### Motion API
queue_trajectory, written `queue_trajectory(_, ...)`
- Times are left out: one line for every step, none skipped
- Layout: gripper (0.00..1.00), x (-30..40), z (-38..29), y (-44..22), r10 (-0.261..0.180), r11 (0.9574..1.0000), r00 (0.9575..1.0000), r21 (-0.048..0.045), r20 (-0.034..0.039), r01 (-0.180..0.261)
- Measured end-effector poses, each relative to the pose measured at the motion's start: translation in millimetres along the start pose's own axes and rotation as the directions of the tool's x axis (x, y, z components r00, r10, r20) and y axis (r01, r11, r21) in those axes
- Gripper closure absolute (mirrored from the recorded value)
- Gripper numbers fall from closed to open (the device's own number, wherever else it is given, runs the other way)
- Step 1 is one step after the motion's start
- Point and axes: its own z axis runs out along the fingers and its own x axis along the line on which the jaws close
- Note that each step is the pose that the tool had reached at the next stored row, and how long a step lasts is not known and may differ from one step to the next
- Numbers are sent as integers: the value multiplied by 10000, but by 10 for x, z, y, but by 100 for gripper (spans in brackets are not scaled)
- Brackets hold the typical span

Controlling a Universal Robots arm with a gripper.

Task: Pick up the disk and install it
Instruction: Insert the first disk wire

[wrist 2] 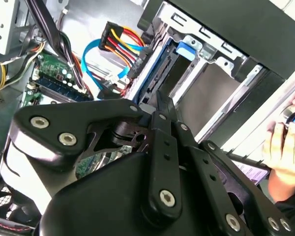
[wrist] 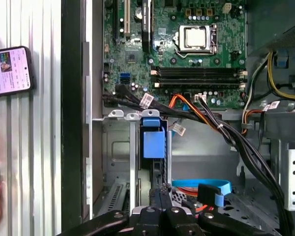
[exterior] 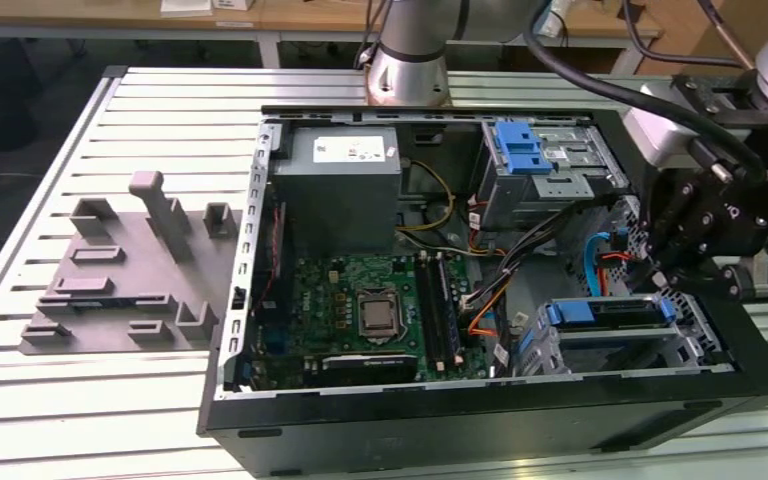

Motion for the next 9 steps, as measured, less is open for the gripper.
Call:
queue_trajectory(89, -8, -6, -1, 2, 10000, 10000, 29, 0, -2)
queue_trajectory(89, -17, -12, -3, 5, 10000, 10000, 59, 0, -5)
queue_trajectory(89, -27, -16, -5, 6, 10000, 10000, 90, 1, -6)
queue_trajectory(89, -41, -21, -8, 8, 9999, 10000, 127, 1, -8)
queue_trajectory(89, -56, -23, -11, 9, 9999, 10000, 162, 2, -9)
queue_trajectory(89, -75, -24, -15, 11, 9998, 10000, 193, 3, -11)
queue_trajectory(89, -95, -23, -20, 12, 9998, 10000, 217, 6, -12)
queue_trajectory(89, -116, -23, -27, 11, 9997, 10000, 233, 6, -11)
queue_trajectory(89, -138, -23, -37, 11, 9997, 10000, 242, 6, -11)
